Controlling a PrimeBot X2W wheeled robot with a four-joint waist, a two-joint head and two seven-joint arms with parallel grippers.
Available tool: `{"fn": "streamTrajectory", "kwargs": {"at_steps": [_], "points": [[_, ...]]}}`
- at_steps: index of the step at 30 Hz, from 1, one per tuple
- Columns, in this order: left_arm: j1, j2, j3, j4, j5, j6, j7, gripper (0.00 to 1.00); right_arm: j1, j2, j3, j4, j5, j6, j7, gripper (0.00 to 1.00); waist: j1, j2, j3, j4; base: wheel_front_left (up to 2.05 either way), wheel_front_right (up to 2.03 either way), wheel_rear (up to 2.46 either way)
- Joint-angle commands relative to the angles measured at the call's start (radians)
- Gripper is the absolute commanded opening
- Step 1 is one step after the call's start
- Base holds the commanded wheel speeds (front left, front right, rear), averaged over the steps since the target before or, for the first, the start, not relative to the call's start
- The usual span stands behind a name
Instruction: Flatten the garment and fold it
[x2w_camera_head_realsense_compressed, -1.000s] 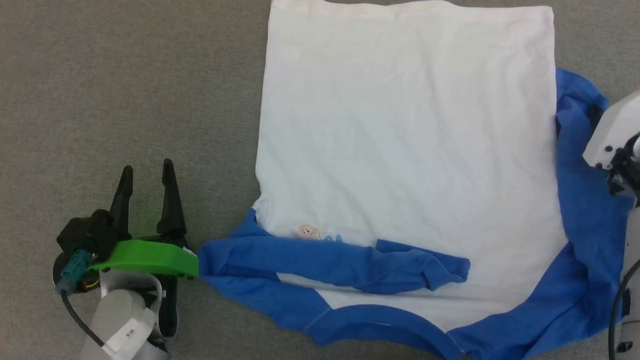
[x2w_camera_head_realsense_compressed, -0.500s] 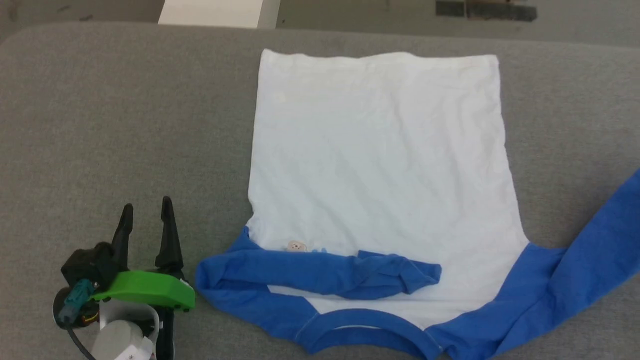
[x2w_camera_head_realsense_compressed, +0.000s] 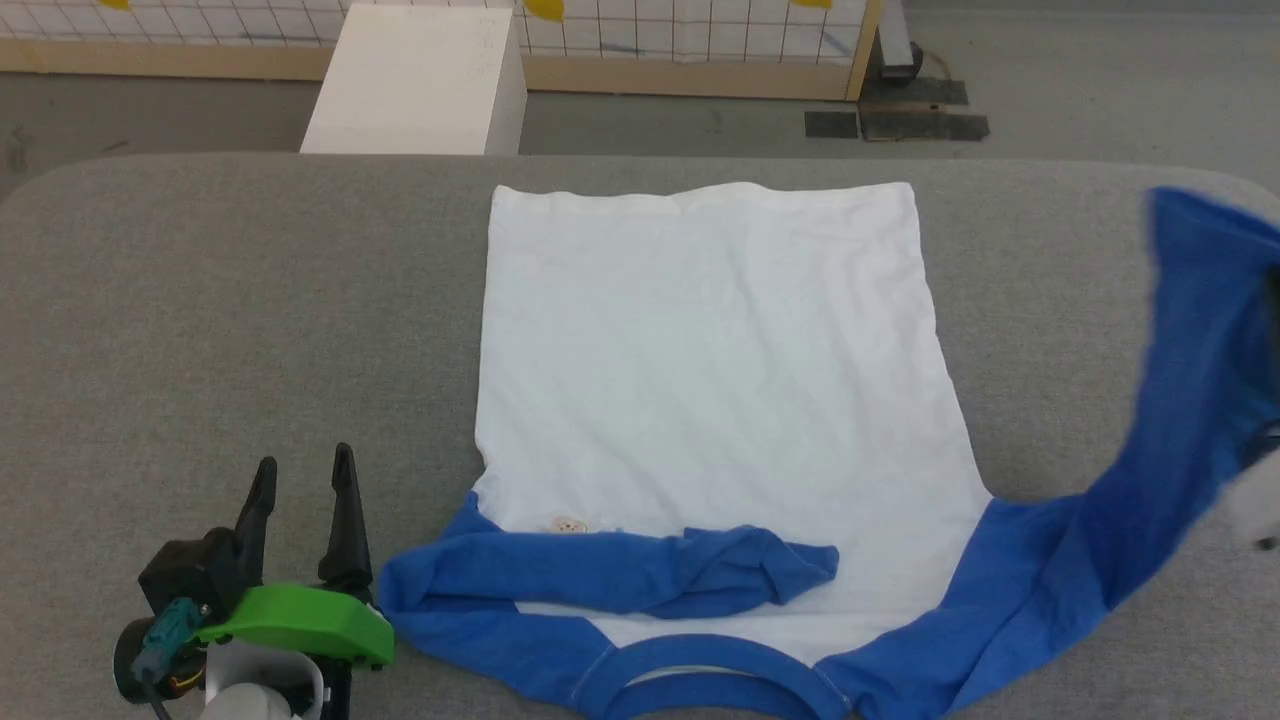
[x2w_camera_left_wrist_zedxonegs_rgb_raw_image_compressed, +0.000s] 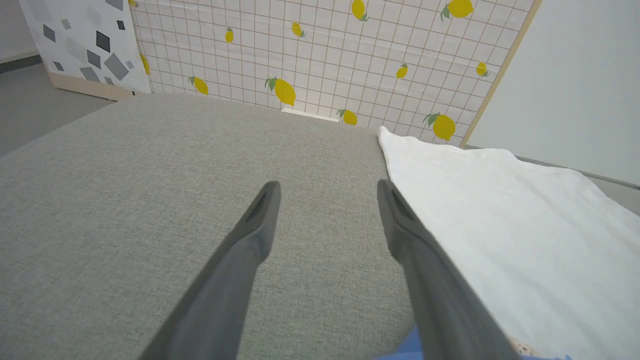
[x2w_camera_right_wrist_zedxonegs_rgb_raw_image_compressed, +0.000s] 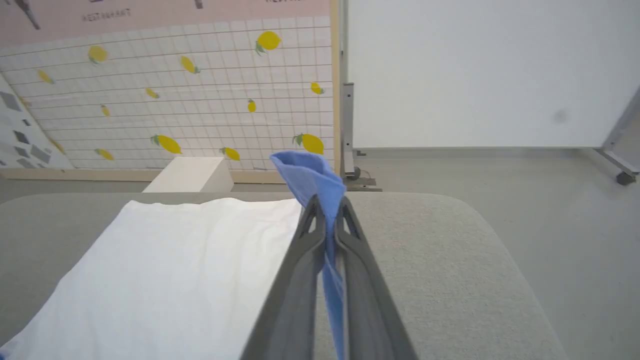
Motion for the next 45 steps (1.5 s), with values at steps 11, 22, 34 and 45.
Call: {"fn": "streamTrajectory", "kwargs": {"at_steps": [11, 22, 34, 45], "points": [[0.006, 0.003, -0.024, -0.003, 0.002, -0.006, 0.005, 1.0, -0.021, 0.062, 0.529, 0.004, -0.055, -0.001, -0.008, 0.0, 0.0, -0.0001, -0.011, 0.035, 0.0, 0.0, 0.0], [-0.039, -0.011, -0.047, 0.007, -0.006, -0.006, 0.001, 1.0, -0.132, 0.078, 0.799, 0.401, 0.036, -0.001, -0.103, 0.0, 0.0, -0.0001, 0.066, 0.111, 0.0, 0.0, 0.0], [-0.085, -0.031, -0.056, 0.028, -0.011, -0.01, -0.004, 1.0, -0.261, 0.079, 1.006, 0.718, 0.172, -0.001, -0.17, 0.0, 0.0, -0.0001, 0.134, 0.157, 0.0, 0.0, 0.0], [-0.074, -0.023, -0.051, 0.03, 0.014, -0.015, -0.005, 1.0, -0.26, 0.079, 0.999, 0.715, 0.288, -0.001, -0.293, 1.0, 0.0, -0.0001, 0.072, 0.099, 0.0, 0.0, 0.0]]}}
